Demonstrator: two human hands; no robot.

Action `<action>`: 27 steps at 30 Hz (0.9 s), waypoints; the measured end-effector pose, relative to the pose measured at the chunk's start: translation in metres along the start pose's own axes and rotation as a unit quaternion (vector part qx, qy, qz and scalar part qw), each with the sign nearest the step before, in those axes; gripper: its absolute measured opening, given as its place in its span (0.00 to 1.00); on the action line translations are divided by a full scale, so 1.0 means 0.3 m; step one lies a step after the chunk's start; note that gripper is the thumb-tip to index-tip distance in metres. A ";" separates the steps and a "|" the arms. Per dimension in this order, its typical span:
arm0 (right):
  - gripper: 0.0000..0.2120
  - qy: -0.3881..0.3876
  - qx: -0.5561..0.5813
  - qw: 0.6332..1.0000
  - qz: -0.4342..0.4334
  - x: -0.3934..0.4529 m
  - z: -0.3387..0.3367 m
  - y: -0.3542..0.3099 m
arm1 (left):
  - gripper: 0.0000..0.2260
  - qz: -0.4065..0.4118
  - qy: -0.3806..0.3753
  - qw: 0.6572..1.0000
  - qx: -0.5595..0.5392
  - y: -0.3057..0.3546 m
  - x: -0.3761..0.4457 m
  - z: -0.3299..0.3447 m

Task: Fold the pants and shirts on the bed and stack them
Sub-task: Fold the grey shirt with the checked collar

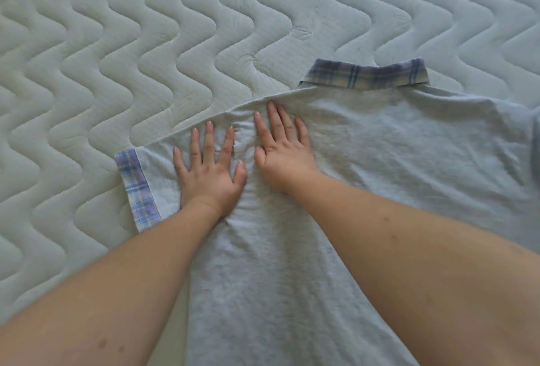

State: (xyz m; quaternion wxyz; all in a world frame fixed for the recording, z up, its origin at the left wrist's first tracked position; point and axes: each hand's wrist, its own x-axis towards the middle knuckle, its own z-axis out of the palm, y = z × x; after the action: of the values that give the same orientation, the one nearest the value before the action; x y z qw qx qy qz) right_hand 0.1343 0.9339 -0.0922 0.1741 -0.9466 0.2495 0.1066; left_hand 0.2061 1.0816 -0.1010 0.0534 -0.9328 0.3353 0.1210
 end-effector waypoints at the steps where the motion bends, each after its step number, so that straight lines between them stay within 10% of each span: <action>1: 0.32 -0.020 0.028 0.999 -0.012 -0.002 -0.034 0.006 | 0.30 0.002 -0.030 1.000 -0.002 -0.006 0.004 -0.019; 4: 0.32 -0.011 0.056 0.998 -0.023 -0.088 -0.127 0.078 | 0.30 -0.017 -0.105 0.994 0.014 -0.005 0.041 -0.110; 7: 0.32 0.046 0.043 0.997 0.042 -0.256 -0.174 0.254 | 0.29 0.017 0.005 1.000 -0.018 0.115 0.025 -0.199; 19: 0.26 0.090 0.033 0.960 0.263 -0.744 -0.233 0.909 | 0.26 0.306 -0.022 0.949 -0.073 1.184 -0.113 -0.131; 27: 0.26 0.232 0.132 0.903 0.336 -0.769 -0.285 1.142 | 0.30 0.313 0.053 0.946 -0.065 1.288 -0.084 -0.008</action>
State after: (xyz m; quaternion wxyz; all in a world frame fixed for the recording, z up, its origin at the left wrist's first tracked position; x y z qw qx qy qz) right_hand -0.2273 0.7223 -0.0419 0.1890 -0.7730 0.5976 -0.0980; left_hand -0.0589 0.7992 -0.0993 -0.0662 -0.7876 0.6038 0.1035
